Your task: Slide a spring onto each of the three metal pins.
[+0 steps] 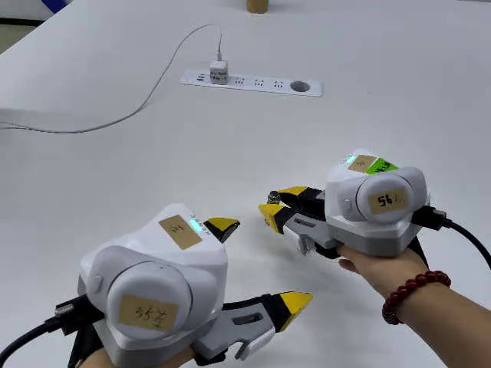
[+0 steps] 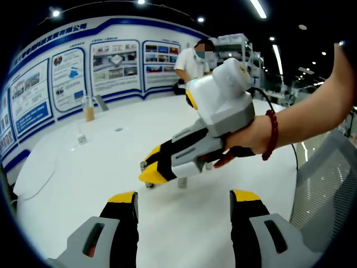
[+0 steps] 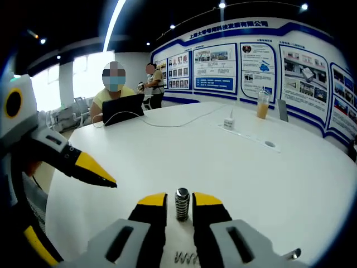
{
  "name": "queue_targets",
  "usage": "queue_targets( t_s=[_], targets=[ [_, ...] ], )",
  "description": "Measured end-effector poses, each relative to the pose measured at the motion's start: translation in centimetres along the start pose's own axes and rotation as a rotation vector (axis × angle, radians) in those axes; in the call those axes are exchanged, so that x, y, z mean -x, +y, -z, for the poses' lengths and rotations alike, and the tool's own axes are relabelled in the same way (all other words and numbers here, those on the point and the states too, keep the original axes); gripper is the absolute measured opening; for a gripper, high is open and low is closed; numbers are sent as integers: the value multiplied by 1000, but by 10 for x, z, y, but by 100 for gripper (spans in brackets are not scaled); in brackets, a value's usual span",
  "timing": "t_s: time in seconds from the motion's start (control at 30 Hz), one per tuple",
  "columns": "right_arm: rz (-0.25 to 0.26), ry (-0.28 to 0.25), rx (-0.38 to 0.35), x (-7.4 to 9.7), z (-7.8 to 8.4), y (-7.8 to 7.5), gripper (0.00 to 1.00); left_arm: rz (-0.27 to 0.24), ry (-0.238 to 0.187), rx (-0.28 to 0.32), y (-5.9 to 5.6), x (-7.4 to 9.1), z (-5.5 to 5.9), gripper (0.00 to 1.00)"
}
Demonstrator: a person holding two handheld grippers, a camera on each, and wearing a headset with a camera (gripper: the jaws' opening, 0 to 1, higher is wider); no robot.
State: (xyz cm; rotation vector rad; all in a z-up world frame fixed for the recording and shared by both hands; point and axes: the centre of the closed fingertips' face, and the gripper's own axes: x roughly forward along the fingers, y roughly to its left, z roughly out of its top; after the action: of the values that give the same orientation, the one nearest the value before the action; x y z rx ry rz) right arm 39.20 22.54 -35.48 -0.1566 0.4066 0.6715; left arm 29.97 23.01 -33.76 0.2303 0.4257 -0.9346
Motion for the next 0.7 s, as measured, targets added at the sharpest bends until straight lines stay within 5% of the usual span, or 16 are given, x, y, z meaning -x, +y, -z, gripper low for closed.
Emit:
queue_targets(
  t_s=[0.7],
  targets=[
    [61,-28,-60,51,-24,-10,38,-22,-10,-27,1,0,-5,66]
  ],
)
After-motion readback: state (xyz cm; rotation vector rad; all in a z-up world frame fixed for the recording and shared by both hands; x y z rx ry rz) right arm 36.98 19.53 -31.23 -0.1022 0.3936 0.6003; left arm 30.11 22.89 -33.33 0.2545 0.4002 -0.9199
